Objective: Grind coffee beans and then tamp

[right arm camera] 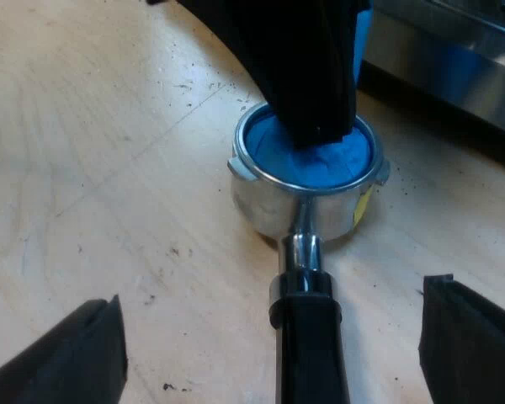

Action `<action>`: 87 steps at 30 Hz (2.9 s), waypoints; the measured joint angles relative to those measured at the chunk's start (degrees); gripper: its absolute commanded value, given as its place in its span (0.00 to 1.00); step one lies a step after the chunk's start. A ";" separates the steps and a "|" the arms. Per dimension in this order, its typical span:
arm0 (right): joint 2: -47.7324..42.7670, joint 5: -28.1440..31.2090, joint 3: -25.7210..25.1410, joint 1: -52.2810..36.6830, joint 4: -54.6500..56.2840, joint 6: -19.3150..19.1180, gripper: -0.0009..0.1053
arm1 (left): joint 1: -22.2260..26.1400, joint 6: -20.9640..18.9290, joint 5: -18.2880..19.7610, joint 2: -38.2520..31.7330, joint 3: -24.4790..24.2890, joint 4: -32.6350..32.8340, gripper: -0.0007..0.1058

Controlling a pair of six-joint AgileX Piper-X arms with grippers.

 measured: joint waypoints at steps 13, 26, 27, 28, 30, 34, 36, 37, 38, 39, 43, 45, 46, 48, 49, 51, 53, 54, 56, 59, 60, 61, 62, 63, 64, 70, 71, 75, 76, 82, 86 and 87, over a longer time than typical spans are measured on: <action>0.00 0.00 0.00 0.00 0.00 0.00 0.69 | -0.49 0.00 0.21 -1.03 3.53 -6.73 0.01; 0.00 0.00 0.10 0.00 -2.18 -2.31 0.69 | -0.61 0.00 -1.67 -5.31 5.30 -5.12 0.01; 0.00 0.00 0.05 0.00 -3.22 -2.45 0.69 | -0.61 0.00 -1.80 -6.08 5.47 -5.10 0.01; 0.00 0.00 0.05 0.00 -4.39 -2.56 0.69 | -0.61 0.00 -2.08 -6.83 5.82 -4.99 0.01; 0.00 0.00 0.05 0.00 -5.43 -2.56 0.69 | -0.78 0.00 -2.75 -8.10 6.48 -4.22 0.01; 0.00 -0.45 0.05 0.00 -5.85 -2.56 0.69 | -0.76 0.00 -3.62 -10.18 7.27 -2.52 0.01; 0.00 -1.44 0.05 0.00 -6.06 -2.56 0.69 | -0.76 0.00 -3.79 -11.21 7.29 -1.96 0.01; 0.00 -2.00 0.05 0.00 -6.06 -2.56 0.69 | -0.76 0.00 -3.89 -11.89 7.29 -1.74 0.01; 0.00 -2.05 0.05 0.00 -6.06 -2.56 0.69 | -0.76 0.00 -3.89 -12.02 7.29 -1.68 0.01; 0.00 -2.44 0.05 0.00 -6.21 -2.56 0.69 | -0.76 0.00 -3.86 -13.08 7.29 -1.54 0.01; 0.00 -3.10 0.05 0.00 -8.26 -2.56 0.69 | -0.76 0.00 -3.86 -15.89 6.41 -1.11 0.01; 0.00 -3.10 0.05 0.00 -9.35 -2.56 0.69 | -0.76 0.00 -3.86 -17.23 6.11 -1.04 0.01; 0.00 -3.10 0.05 0.00 -9.99 -2.56 0.69 | -0.76 0.00 -3.86 -18.28 6.11 -1.04 0.01; 0.00 -3.10 0.05 0.00 -10.38 -2.56 0.69 | -0.76 0.00 -3.86 -19.99 6.11 -1.04 0.01; 0.00 -3.10 0.05 0.00 -10.38 -2.56 0.69 | -0.76 0.00 -3.86 -19.99 6.11 -1.04 0.01; 0.00 -3.17 0.05 0.00 -10.36 -2.56 0.69 | -0.59 -0.73 -3.86 -22.00 5.94 -0.21 0.01; 0.00 -3.17 0.05 0.00 -10.36 -2.56 0.69 | 0.36 -1.14 -3.86 -22.78 5.98 -0.05 0.01; 0.00 -3.17 0.05 0.00 -10.46 -2.56 0.69 | 1.24 -1.23 -3.67 -23.01 5.98 0.54 0.01; 0.00 -3.17 0.05 0.00 -10.89 -2.56 0.69 | 5.88 -1.37 -3.94 -24.21 5.98 4.01 0.01; 0.00 -3.17 0.05 0.00 -11.45 -2.56 0.69 | 11.14 -0.94 -4.31 -24.90 5.98 6.98 0.01; 0.00 -3.17 0.05 0.00 -11.44 -2.56 0.69 | 11.98 -0.81 -4.31 -24.93 5.98 7.45 0.01; 0.00 -3.17 0.05 0.00 -11.44 -2.56 0.69 | 13.34 -0.36 -4.31 -24.90 5.98 8.06 0.01; 0.00 -3.17 0.05 0.00 -11.44 -2.56 0.69 | 15.25 -0.09 -4.31 -24.90 5.98 8.50 0.01; 0.00 -3.17 0.05 0.00 -11.44 -2.56 0.69 | 16.13 -0.08 -4.31 -24.90 6.17 8.61 0.01; 0.00 -3.17 0.05 0.00 -11.44 -2.56 0.69 | 17.74 -0.09 -4.55 -24.90 6.55 8.79 0.01; 0.00 -3.17 0.05 0.00 -11.44 -2.56 0.69 | 22.54 -0.89 -8.65 -24.90 11.09 6.95 0.01; 0.00 -3.17 0.05 0.00 -11.44 -2.56 0.69 | 23.50 -2.00 -8.63 -24.90 12.64 5.64 0.01; 0.00 -3.17 0.05 0.00 -11.44 -2.56 0.69 | 25.18 -3.14 -9.06 -24.90 15.76 2.21 0.01; 0.00 -3.17 0.05 0.00 -11.44 -2.56 0.69 | 25.35 -3.14 -9.04 -24.90 16.54 1.18 0.01; 0.00 -3.17 0.05 0.00 -11.44 -2.56 0.69 | 25.35 -3.50 -9.04 -22.41 17.02 -1.58 0.01; 0.00 -3.17 0.05 0.00 -11.44 -2.56 0.69 | 25.35 -3.50 -9.04 -19.09 17.02 -1.68 0.09; 0.00 -3.17 0.05 0.00 -11.54 -2.56 0.69 | 25.35 -3.50 -9.04 -18.72 17.02 -1.97 0.13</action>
